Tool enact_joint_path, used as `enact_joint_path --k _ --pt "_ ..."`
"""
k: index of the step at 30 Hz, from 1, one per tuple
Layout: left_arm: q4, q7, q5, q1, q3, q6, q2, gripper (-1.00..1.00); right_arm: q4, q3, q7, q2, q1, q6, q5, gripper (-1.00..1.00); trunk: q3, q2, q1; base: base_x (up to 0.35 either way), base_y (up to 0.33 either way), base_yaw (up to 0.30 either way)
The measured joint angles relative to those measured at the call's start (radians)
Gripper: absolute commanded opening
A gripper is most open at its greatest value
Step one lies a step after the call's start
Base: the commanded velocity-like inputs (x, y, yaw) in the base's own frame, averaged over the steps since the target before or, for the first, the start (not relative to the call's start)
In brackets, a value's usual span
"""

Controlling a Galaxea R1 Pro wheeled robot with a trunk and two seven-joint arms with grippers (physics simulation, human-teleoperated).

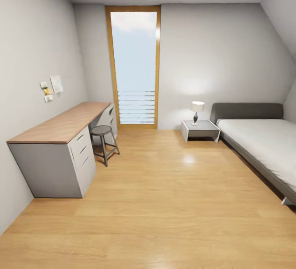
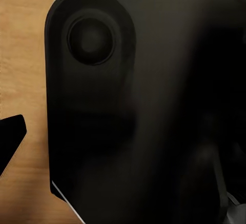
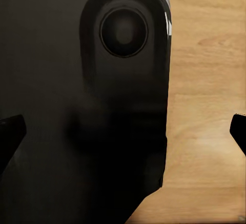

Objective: Attach the digital camera to the camera tripod in the bedroom.

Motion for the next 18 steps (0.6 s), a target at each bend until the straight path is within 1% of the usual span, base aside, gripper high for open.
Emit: enact_joint_path --k 18 --pt "0.0 0.001 0.001 0.0 0.003 0.0 0.0 1.0 0.0 -0.001 0.0 -0.003 0.0 0.0 -0.003 1.0 0.0 0.0 0.0 0.0 0.0 -0.246"
